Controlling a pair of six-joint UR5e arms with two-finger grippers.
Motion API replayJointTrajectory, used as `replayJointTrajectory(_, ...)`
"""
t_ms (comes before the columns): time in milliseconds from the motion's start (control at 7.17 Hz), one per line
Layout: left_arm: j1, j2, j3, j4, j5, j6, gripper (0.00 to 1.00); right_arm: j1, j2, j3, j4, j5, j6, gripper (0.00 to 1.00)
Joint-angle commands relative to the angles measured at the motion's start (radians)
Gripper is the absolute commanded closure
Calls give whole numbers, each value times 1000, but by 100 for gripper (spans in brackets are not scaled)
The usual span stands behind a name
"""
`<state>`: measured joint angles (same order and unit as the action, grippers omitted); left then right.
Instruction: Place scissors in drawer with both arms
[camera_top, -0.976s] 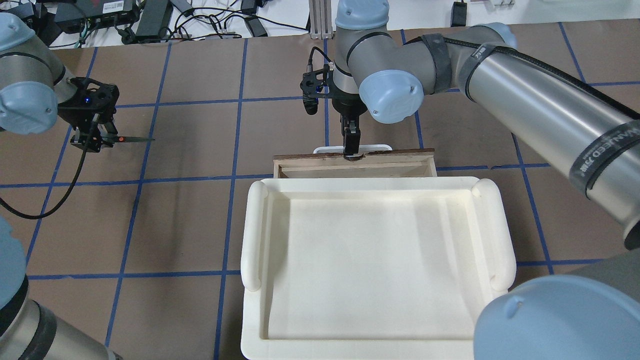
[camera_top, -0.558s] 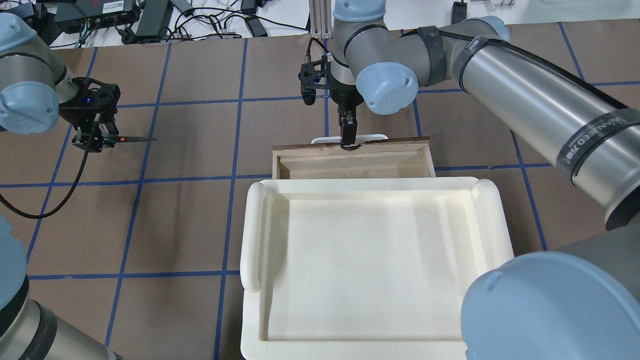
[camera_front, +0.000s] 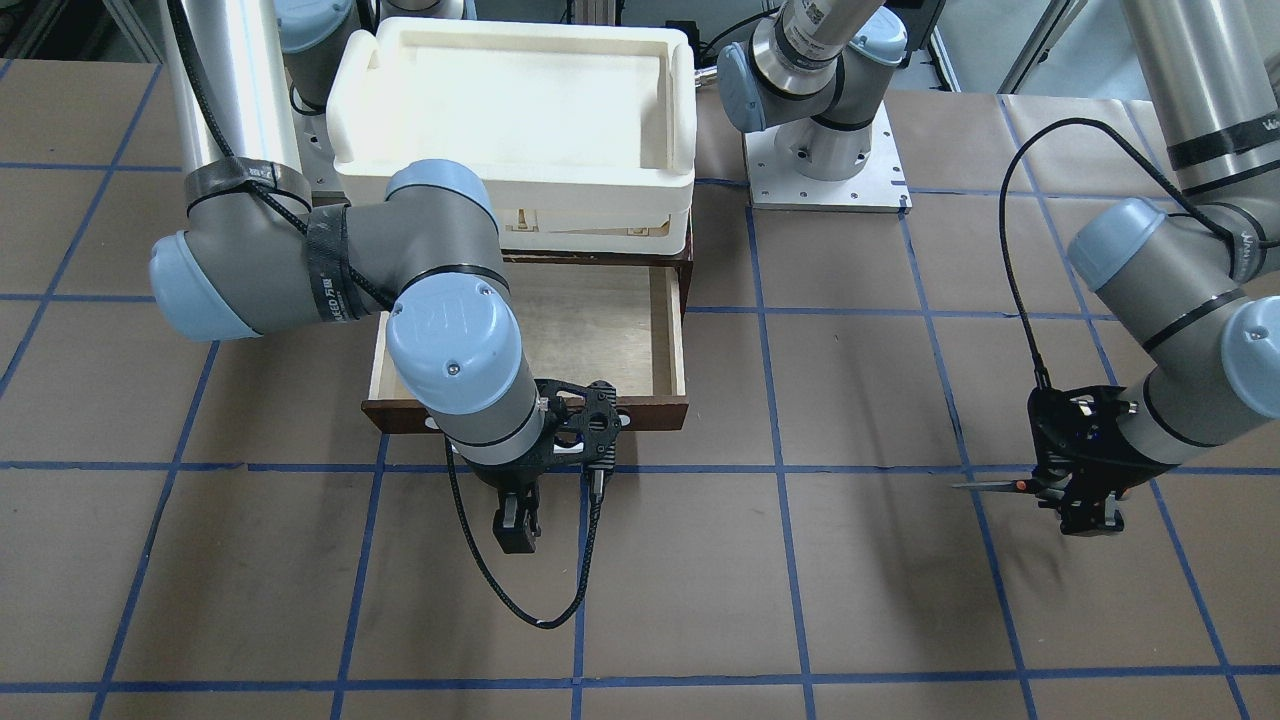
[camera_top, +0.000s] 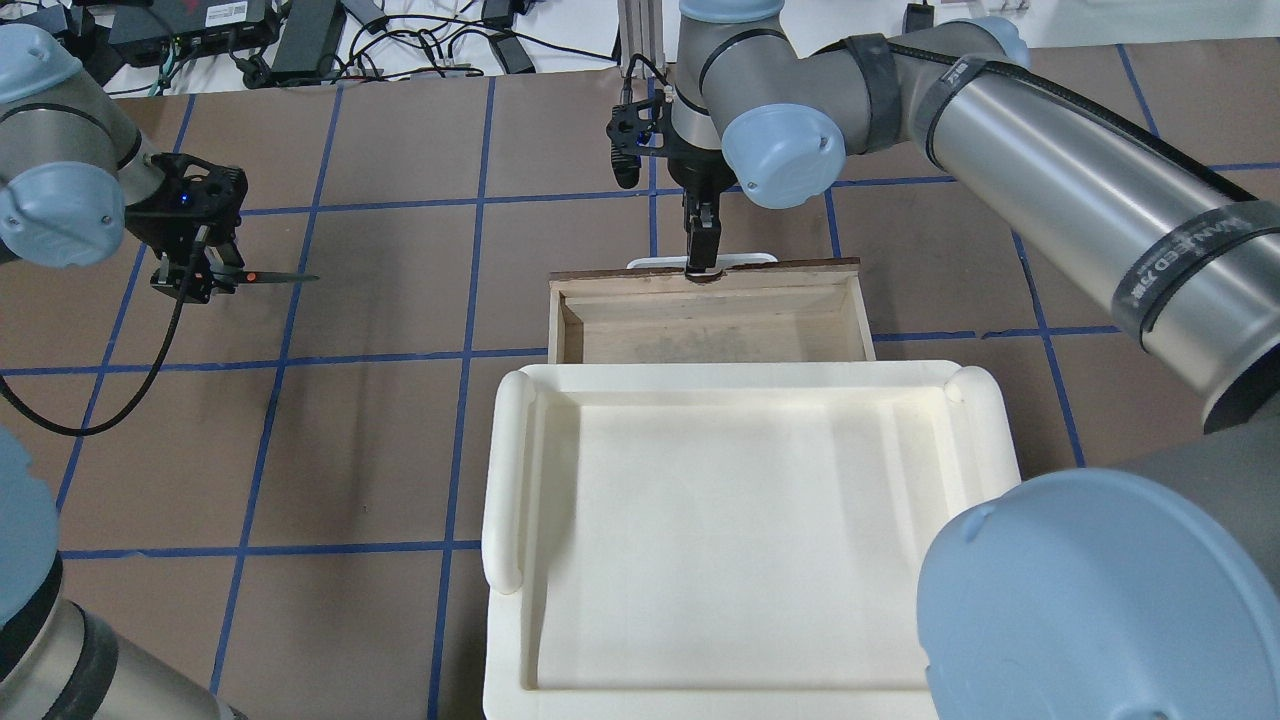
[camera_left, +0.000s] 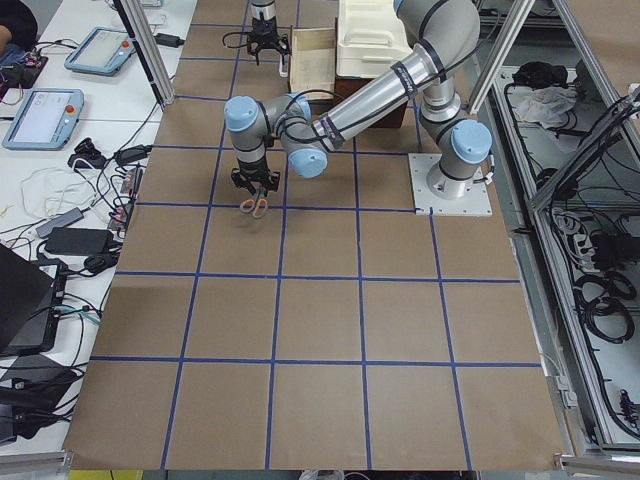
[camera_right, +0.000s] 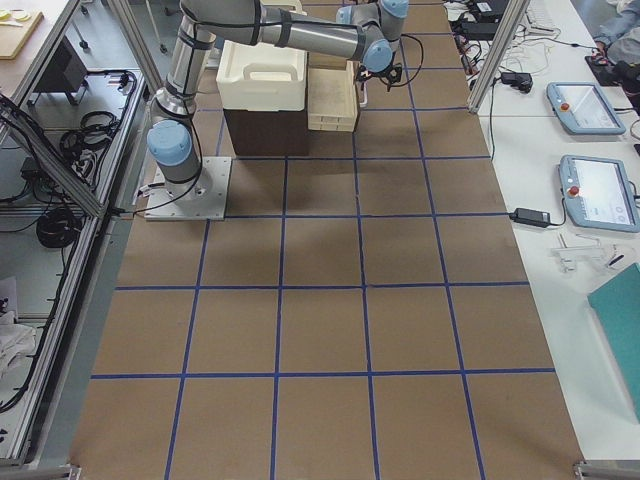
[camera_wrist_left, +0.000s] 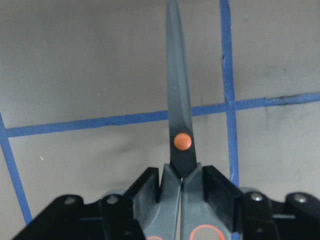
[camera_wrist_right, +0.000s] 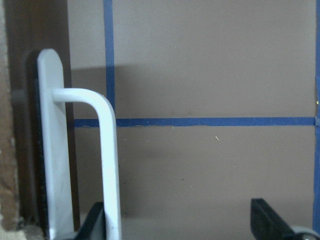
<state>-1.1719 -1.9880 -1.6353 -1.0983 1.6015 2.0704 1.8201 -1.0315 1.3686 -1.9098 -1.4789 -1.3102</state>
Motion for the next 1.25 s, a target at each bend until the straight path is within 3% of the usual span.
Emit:
replayJointTrajectory(0,-2,0,0,0,-2,0,100,-1,8,-14,0,0,-1,0)
replayJointTrajectory(418,-6,0,0,0,-5,-1,100,-5,1,-32,5,5,15,0)
replayJointTrajectory(1115,-121,61,3,-63,-31,-111,100,-63,-119,-36,63,12,304,0)
